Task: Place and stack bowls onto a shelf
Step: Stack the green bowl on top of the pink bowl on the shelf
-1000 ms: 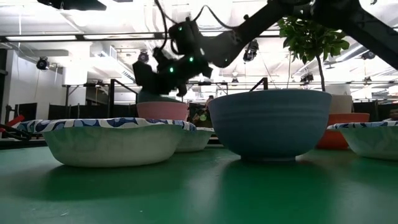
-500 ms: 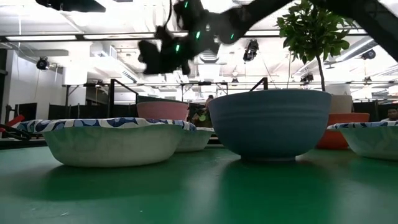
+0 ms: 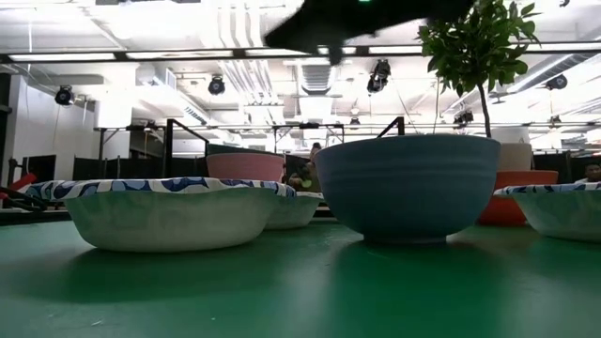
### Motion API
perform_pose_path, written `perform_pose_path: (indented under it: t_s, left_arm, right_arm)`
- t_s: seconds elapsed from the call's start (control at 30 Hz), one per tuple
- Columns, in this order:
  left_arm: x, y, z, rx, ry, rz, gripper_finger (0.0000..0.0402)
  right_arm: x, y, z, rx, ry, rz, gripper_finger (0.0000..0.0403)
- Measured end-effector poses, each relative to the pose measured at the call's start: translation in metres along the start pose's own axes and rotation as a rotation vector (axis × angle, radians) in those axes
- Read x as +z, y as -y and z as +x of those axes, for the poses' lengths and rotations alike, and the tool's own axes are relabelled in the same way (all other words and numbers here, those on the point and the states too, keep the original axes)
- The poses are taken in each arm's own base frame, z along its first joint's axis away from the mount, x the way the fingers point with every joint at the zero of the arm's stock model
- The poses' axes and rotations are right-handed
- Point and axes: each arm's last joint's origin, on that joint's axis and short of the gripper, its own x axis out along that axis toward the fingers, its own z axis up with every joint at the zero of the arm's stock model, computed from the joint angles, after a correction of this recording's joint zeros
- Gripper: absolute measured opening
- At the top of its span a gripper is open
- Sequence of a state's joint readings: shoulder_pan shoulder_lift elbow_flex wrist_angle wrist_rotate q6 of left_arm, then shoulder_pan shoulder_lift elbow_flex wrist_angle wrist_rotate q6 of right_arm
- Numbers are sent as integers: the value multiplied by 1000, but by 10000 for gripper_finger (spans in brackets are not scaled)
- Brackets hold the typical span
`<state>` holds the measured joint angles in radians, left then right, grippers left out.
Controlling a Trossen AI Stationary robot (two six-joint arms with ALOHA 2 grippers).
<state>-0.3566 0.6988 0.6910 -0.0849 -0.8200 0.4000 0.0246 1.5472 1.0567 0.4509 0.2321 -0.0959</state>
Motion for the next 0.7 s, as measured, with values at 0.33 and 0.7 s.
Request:
perform_pose_path:
  t_s: [0.33,0.7]
  left_arm:
    - [-7,-14,62,248,-126,-8,0]
    - [-44,-109,149,34,-719,-220,0]
  right_arm:
    - [-19,-12,-67,54,-16,30,9]
    - [-28,-9,-77,57,-47,6,9]
